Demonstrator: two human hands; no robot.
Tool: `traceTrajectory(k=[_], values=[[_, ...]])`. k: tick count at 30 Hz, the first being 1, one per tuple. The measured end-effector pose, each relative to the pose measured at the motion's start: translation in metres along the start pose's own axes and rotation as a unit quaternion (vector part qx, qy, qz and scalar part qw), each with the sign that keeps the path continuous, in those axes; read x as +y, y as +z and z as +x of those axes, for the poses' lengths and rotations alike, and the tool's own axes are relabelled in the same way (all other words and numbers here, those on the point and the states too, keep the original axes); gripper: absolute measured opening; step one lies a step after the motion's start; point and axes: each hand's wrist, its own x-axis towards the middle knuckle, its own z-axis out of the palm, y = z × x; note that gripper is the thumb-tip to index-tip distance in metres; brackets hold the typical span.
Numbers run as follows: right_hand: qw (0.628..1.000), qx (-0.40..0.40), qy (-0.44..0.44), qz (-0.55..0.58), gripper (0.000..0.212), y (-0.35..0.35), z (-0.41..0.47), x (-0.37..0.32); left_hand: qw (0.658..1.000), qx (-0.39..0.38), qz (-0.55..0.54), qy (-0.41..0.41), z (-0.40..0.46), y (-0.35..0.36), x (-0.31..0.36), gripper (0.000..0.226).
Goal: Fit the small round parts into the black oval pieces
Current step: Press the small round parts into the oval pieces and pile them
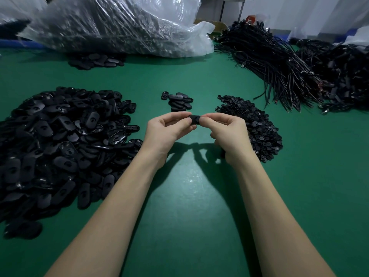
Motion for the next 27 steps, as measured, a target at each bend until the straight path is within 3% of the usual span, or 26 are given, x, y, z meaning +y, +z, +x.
traceTrajectory(k=[13, 21, 27], values=[[0.999, -0.018, -0.026, -0.022, 0.009, -0.002, 0.0, 0.001, 0.999, -0.026, 0.037, 0.0, 0.0, -0.003, 0.001, 0.012], [0.999, -0.038, 0.003, -0.025, 0.014, -0.002, -0.004, -0.005, 0.998, -0.031, 0.038, -0.031, 0.002, -0.008, 0.007, 0.013], [0.993, -0.102, 0.062, 0.01, 0.014, -0.009, -0.006, -0.007, 0.997, -0.064, 0.011, -0.044, -0.001, -0.007, 0.009, 0.009]])
